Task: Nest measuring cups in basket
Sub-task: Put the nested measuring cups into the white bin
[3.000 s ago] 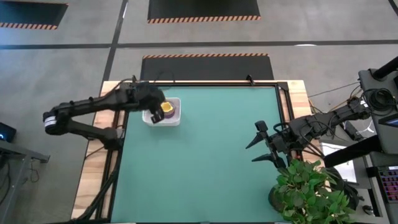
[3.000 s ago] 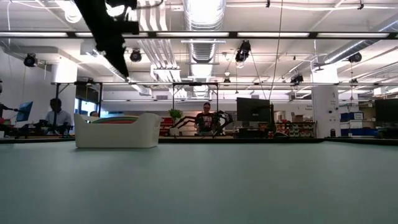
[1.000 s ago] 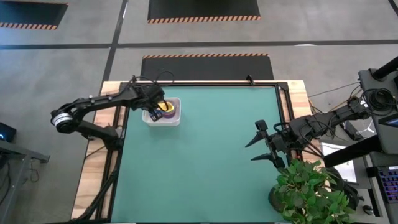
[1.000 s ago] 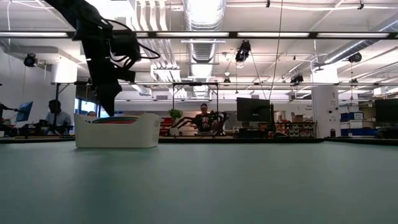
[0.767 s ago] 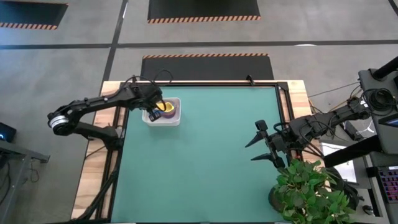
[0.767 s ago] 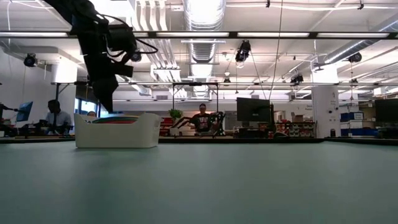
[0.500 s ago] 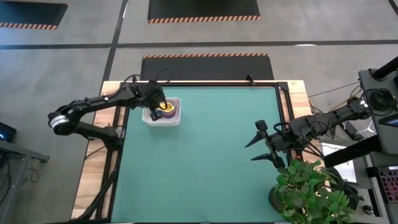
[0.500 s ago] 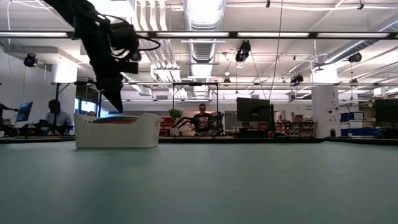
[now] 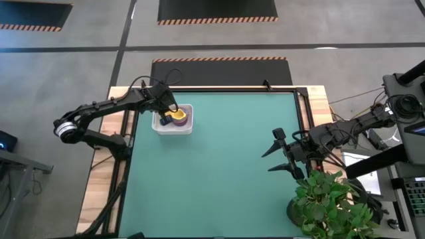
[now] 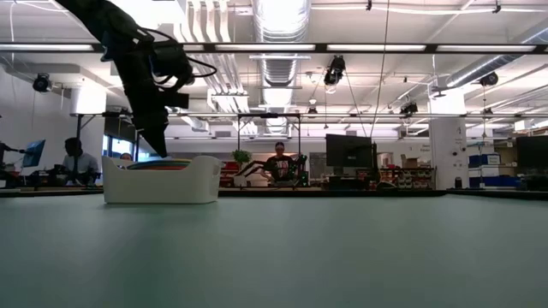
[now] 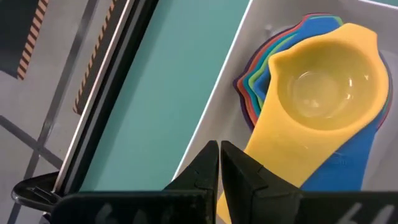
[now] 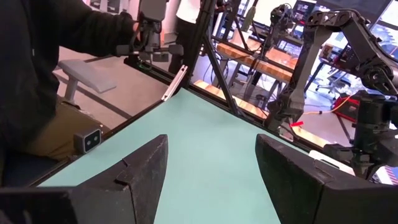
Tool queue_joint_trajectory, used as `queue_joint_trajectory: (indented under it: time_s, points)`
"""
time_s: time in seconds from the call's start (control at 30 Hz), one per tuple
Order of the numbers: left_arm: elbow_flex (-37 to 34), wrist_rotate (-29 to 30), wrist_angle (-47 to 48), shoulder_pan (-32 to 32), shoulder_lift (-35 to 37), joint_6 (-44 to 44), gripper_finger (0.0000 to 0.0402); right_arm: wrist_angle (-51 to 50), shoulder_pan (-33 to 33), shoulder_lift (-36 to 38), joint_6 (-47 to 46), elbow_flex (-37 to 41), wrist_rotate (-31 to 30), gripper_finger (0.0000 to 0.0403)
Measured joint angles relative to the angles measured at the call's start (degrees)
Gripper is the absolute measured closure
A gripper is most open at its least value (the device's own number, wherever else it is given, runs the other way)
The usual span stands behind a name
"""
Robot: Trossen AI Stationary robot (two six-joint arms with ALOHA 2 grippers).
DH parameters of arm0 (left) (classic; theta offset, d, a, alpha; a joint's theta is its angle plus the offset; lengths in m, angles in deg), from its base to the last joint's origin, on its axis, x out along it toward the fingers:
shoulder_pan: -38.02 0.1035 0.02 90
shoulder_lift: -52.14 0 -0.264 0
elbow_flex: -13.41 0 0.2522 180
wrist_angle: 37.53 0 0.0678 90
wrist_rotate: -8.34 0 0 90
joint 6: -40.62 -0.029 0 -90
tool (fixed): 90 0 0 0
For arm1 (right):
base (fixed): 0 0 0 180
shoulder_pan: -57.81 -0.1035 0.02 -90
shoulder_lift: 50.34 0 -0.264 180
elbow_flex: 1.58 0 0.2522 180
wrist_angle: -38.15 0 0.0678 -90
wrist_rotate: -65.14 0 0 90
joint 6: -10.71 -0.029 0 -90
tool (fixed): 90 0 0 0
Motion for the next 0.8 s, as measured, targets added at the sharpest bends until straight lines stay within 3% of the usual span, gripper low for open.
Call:
queue_joint_trajectory:
  time_s: [0.8]
  points:
    - [-2.4, 0.0, -2.4, 0.5, 0.0, 0.0, 0.0401, 0.0, 0.0, 0.0, 0.0, 0.0, 0.0, 0.0172]
